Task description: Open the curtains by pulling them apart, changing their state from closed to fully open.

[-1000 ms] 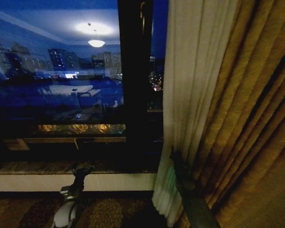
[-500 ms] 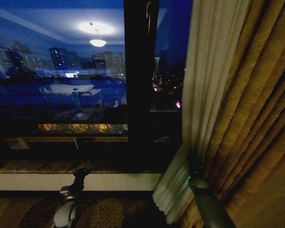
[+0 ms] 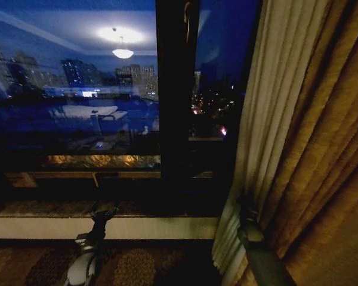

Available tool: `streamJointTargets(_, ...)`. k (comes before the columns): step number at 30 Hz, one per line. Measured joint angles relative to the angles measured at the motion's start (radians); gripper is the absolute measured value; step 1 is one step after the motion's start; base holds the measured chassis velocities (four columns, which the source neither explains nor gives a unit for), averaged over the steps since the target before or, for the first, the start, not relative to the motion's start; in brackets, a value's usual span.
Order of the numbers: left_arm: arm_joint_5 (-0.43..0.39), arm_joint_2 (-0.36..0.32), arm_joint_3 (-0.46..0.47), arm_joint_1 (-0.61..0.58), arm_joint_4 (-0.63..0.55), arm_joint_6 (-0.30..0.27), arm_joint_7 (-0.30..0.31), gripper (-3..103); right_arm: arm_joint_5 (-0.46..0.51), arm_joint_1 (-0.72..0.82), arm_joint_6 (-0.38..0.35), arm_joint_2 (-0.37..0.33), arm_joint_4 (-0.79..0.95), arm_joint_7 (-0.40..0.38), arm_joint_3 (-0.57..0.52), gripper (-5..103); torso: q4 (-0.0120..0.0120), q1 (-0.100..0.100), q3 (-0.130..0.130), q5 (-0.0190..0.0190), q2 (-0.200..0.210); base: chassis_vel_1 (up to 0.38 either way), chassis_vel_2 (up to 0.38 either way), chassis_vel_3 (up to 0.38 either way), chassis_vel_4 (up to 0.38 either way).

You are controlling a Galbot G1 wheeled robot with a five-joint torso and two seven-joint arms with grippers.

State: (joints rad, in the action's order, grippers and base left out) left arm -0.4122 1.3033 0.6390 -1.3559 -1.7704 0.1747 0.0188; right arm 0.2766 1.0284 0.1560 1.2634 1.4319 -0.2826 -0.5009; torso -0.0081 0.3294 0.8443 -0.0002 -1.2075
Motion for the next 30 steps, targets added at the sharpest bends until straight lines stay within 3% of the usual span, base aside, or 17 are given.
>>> streamJointTargets(1, 0.000, 0.000, 0.000, 0.000, 0.000, 0.000, 0.000, 100, 0.002, 0.020, -0.017, 0.003, 0.042, 0.005, 0.015, 16, 0.0001, 0.000, 0.000, 0.0002, 0.000, 0.000, 0.000, 0.000, 0.000)
streamJointTargets(2, 0.000, 0.000, 0.000, 0.000, 0.000, 0.000, 0.000, 100, 0.002, 0.032, -0.025, 0.003, 0.066, 0.010, 0.024, 27, 0.0000, 0.000, 0.000, 0.0001, 0.000, 0.000, 0.000, 0.000, 0.000)
streamJointTargets(5, 0.000, 0.000, 0.000, 0.000, 0.000, 0.000, 0.000, 100, 0.002, 0.050, -0.031, 0.003, 0.094, 0.018, 0.036, 27, -0.0001, 0.000, 0.000, 0.0002, 0.000, 0.000, 0.000, 0.000, 0.000)
streamJointTargets(6, 0.000, 0.000, 0.000, 0.000, 0.000, 0.000, 0.000, 100, 0.002, 0.075, -0.036, -0.002, 0.132, 0.033, 0.050, 38, 0.0000, 0.000, 0.000, 0.0002, 0.000, 0.000, 0.000, 0.000, 0.000)
streamJointTargets(7, 0.000, 0.000, 0.000, 0.000, 0.000, 0.000, 0.000, 100, 0.002, 0.088, -0.039, -0.005, 0.150, 0.039, 0.057, 38, 0.0001, 0.000, 0.000, 0.0001, 0.000, 0.000, 0.000, 0.000, 0.000)
streamJointTargets(8, 0.000, 0.000, 0.000, 0.000, 0.000, 0.000, 0.000, 100, 0.001, 0.106, -0.041, -0.011, 0.173, 0.049, 0.064, 48, 0.0000, 0.000, 0.000, 0.0001, 0.000, 0.000, 0.000, 0.000, 0.000)
streamJointTargets(10, 0.000, 0.000, 0.000, 0.000, 0.000, 0.000, 0.000, 100, -0.003, 0.134, -0.047, -0.019, 0.207, 0.068, 0.070, 48, 0.0000, 0.000, 0.000, 0.0002, 0.000, 0.000, 0.000, 0.000, 0.000)
streamJointTargets(11, 0.000, 0.000, 0.000, 0.000, 0.000, 0.000, 0.000, 100, -0.005, 0.159, -0.057, -0.025, 0.240, 0.084, 0.071, 60, 0.0000, 0.000, 0.000, -0.0001, 0.000, 0.000, 0.000, 0.000, 0.000)
streamJointTargets(13, 0.000, 0.000, 0.000, 0.000, 0.000, 0.000, 0.000, 100, -0.005, 0.172, -0.062, -0.028, 0.256, 0.091, 0.071, 60, -0.0001, 0.000, 0.000, 0.0000, 0.000, 0.000, 0.000, 0.000, 0.000)
streamJointTargets(14, 0.000, 0.000, 0.000, 0.000, 0.000, 0.000, 0.000, 100, -0.006, 0.199, -0.070, -0.030, 0.292, 0.102, 0.071, 71, -0.0002, 0.000, 0.000, 0.0002, 0.000, 0.000, 0.000, 0.000, 0.000)
streamJointTargets(16, 0.000, 0.000, 0.000, 0.000, 0.000, 0.000, 0.000, 100, -0.007, 0.220, -0.079, -0.029, 0.325, 0.112, 0.070, 71, -0.0001, 0.000, 0.000, 0.0001, 0.000, 0.000, 0.000, 0.000, 0.000)
streamJointTargets(17, 0.000, 0.000, 0.000, 0.000, 0.000, 0.000, 0.000, 100, -0.008, 0.224, -0.080, -0.027, 0.332, 0.114, 0.069, 82, -0.0001, 0.000, 0.000, 0.0000, 0.000, 0.000, 0.000, 0.000, 0.000)
streamJointTargets(19, 0.000, 0.000, 0.000, 0.000, 0.000, 0.000, 0.000, 100, -0.009, 0.225, -0.080, -0.025, 0.335, 0.116, 0.068, 82, 0.0000, 0.000, 0.000, 0.0001, 0.000, 0.000, 0.000, 0.000, 0.000)
streamJointTargets(20, 0.000, 0.000, 0.000, 0.000, 0.000, 0.000, 0.000, 100, -0.010, 0.226, -0.080, -0.021, 0.336, 0.119, 0.067, 91, 0.0000, 0.000, 0.000, 0.0001, 0.000, 0.000, 0.000, 0.000, 0.000)
streamJointTargets(22, 0.000, 0.000, 0.000, 0.000, 0.000, 0.000, 0.000, 100, -0.013, 0.226, -0.079, -0.019, 0.336, 0.121, 0.066, 91, 0.0000, 0.000, 0.000, 0.0001, 0.000, 0.000, 0.000, 0.000, 0.000)
streamJointTargets(23, 0.000, 0.000, 0.000, 0.000, 0.000, 0.000, 0.000, 100, -0.020, 0.226, -0.074, -0.016, 0.332, 0.125, 0.065, 99, 0.0000, 0.000, 0.000, 0.0001, 0.000, 0.000, 0.000, 0.000, 0.000)
streamJointTargets(30, 0.000, 0.000, 0.000, 0.000, 0.000, 0.000, 0.000, 100, -0.024, 0.222, -0.064, -0.012, 0.326, 0.142, 0.065, 100, 0.0000, 0.000, 0.000, 0.0001, 0.000, 0.000, 0.000, 0.000, 0.000)
